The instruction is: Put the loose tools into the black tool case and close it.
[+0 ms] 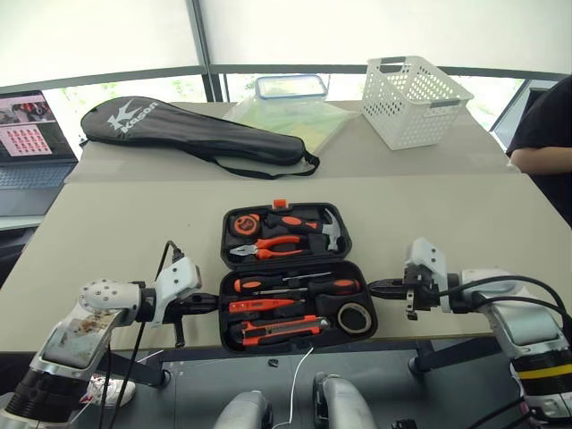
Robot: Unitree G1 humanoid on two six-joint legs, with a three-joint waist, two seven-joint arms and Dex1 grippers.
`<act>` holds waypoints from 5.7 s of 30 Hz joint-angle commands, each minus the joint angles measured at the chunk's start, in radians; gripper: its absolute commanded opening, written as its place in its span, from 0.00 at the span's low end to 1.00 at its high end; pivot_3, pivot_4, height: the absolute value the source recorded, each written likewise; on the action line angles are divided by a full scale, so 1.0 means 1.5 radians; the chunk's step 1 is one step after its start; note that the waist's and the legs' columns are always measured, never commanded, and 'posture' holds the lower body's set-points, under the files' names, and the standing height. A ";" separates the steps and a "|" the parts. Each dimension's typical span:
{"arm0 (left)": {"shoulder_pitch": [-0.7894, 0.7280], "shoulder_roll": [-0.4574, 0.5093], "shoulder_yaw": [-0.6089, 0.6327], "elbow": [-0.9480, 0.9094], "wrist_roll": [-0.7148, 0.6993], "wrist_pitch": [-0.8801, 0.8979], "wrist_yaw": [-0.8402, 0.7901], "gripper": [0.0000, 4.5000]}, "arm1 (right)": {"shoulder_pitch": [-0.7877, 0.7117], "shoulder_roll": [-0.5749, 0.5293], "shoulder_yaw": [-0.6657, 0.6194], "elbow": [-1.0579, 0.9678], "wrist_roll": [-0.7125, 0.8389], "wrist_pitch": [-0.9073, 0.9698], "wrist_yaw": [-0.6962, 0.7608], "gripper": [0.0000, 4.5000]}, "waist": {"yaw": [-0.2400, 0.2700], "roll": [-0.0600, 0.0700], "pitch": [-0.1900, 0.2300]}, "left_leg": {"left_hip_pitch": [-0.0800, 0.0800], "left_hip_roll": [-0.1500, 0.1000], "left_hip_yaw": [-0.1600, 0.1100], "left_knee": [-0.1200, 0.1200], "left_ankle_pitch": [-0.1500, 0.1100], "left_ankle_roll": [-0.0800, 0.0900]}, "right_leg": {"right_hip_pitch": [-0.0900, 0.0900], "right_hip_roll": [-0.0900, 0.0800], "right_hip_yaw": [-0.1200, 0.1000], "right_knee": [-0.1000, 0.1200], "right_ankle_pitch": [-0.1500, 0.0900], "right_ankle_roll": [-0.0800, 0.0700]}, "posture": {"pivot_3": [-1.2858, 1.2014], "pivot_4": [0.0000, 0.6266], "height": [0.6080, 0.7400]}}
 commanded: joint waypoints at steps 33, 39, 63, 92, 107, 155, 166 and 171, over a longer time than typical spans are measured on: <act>-0.334 -0.171 0.083 0.225 -0.128 0.477 0.315 0.25 | -0.387 0.183 0.075 0.303 -0.053 0.237 -0.248 0.31 | -0.016 0.000 -0.001 | 0.004 -0.002 -0.001 0.001 0.001 -0.002 | 0.002 -0.001 0.001 0.002 0.000 0.000 | 0.52 0.24 1.00; -0.328 -0.174 0.085 0.212 -0.132 0.480 0.320 0.00 | -0.391 0.195 0.070 0.291 -0.046 0.257 -0.263 0.01 | -0.015 0.000 -0.004 | 0.007 -0.002 -0.002 0.001 0.001 -0.002 | 0.006 -0.001 0.002 0.002 0.000 0.000 | 0.52 0.24 1.00; -0.294 -0.211 0.064 0.155 0.026 -0.097 0.303 0.00 | -0.343 0.265 -0.020 0.238 -0.139 -0.187 -0.451 0.01 | -0.029 0.000 -0.004 | -0.008 -0.002 -0.001 0.001 0.002 -0.004 | -0.012 0.000 -0.001 0.003 0.002 -0.002 | 0.52 0.24 1.00; -0.265 -0.021 0.047 0.292 0.039 -0.117 0.133 0.37 | 0.186 -0.088 -0.080 -0.221 0.091 -0.095 -0.060 0.04 | 0.005 -0.002 -0.002 | 0.017 -0.002 0.000 -0.008 -0.001 0.004 | 0.013 0.001 0.002 -0.001 -0.006 0.008 | 0.52 0.24 1.00; -0.544 -0.197 -0.158 0.657 0.204 -0.472 -0.049 0.01 | -0.069 0.033 0.096 0.028 -0.128 -0.198 -0.120 0.00 | -0.008 -0.003 -0.003 | 0.003 -0.002 -0.001 -0.005 0.000 0.002 | 0.001 0.000 -0.001 -0.007 0.000 0.002 | 0.52 0.24 1.00; -0.456 -0.218 -0.241 0.324 0.175 -0.307 -0.126 0.01 | 0.129 0.005 -0.032 -0.211 0.004 0.006 -0.176 0.00 | 0.000 -0.002 -0.003 | 0.007 -0.001 0.000 0.002 -0.001 0.004 | 0.007 0.001 0.006 -0.003 0.002 0.002 | 0.52 0.24 1.00; -0.472 -0.239 -0.263 0.362 0.203 -0.343 -0.130 0.01 | 0.019 0.081 0.018 -0.130 -0.042 -0.028 -0.216 0.00 | 0.000 -0.002 -0.003 | 0.007 -0.001 -0.001 0.001 -0.001 0.004 | 0.008 0.001 0.006 -0.006 0.003 0.003 | 0.52 0.24 1.00; -0.468 -0.237 -0.263 0.367 0.208 -0.354 -0.130 0.01 | -0.009 0.087 -0.018 -0.188 0.012 0.023 -0.212 0.00 | -0.004 -0.002 -0.003 | 0.007 -0.001 -0.001 0.001 -0.001 0.004 | 0.008 0.001 0.006 -0.006 0.003 0.003 | 0.52 0.24 1.00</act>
